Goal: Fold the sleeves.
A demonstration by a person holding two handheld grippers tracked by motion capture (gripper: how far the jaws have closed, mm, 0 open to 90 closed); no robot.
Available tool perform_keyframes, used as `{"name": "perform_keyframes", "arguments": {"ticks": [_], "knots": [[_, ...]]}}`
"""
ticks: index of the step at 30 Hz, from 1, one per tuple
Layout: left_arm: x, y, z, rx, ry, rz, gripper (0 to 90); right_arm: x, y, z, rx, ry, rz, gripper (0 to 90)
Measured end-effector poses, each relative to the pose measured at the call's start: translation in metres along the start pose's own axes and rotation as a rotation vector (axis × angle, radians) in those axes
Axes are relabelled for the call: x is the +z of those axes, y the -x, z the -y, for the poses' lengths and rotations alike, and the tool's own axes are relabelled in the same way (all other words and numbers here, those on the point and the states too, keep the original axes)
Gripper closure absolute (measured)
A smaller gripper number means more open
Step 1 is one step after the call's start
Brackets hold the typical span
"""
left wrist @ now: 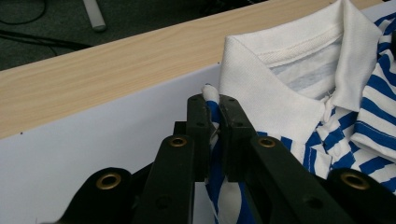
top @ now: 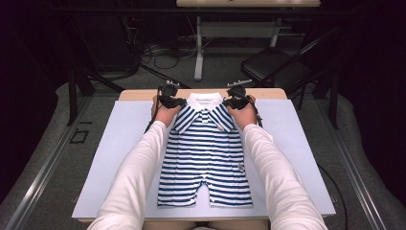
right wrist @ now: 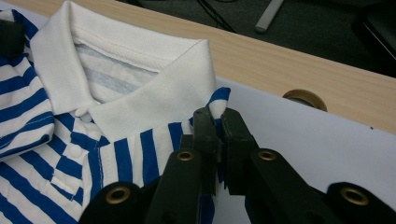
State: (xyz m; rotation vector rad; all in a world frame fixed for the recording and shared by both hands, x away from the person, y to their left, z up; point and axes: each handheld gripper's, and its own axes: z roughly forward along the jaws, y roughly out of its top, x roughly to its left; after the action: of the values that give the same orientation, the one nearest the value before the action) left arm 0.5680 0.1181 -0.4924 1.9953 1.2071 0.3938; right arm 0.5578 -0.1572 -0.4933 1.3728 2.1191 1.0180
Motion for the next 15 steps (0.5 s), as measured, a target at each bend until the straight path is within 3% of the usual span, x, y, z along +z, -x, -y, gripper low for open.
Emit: {"name": "perform_keyframes", "arguments": {"ticks": [15], "knots": [[-0.017,-0.006,-0.016,0.000,0.065,-0.020,84.4,-0.014,-0.007,-0.024,-0.041,0.059,0.022,86.3]]}}
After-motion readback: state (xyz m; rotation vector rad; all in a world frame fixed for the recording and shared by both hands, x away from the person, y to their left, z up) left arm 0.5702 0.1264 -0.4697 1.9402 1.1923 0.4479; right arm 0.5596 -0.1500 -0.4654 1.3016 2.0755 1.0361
